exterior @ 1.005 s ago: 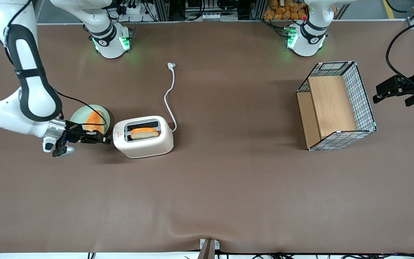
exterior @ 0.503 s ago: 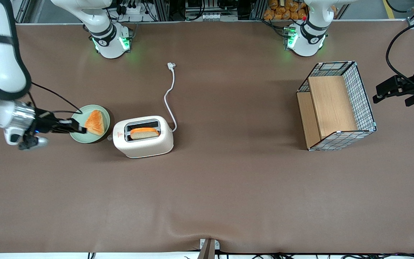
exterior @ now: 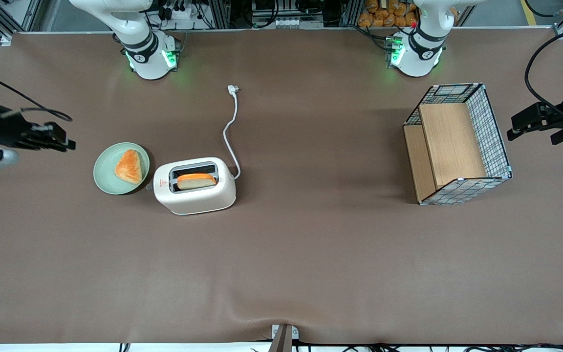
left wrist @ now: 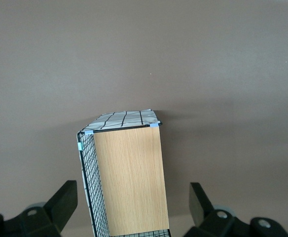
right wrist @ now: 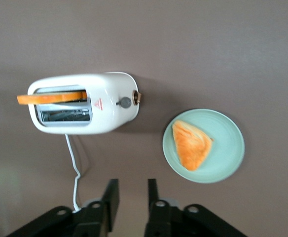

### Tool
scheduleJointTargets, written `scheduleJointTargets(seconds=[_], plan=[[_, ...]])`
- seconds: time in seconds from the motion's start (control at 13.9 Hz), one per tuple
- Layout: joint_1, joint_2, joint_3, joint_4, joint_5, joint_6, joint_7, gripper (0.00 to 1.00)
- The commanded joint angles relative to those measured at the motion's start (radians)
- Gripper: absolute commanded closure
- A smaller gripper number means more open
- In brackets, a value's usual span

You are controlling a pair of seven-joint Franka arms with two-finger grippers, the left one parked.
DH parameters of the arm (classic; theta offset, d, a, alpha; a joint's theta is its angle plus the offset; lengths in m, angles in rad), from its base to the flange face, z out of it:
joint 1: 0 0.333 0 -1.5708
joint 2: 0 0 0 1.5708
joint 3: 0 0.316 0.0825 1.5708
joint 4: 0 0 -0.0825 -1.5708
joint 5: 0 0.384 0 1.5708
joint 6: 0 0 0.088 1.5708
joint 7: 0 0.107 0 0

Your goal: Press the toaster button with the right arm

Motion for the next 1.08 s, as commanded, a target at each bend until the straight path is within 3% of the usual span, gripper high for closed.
scheduleJointTargets(seconds=[0.0,0.36,0.43,1.01], plan=[[-0.013,-0.021,0.023,0.049,-0.093,-0.065,0.02,0.23],[-0.013,-0.102,0.035,0.069,-0.167,-0.138,0.02,0.14],[-0.011,-0.117,0.035,0.069,-0.179,-0.146,0.021,0.0],[-0.011,-0.183,0.05,0.069,-0.218,-0.155,0.067,0.0]])
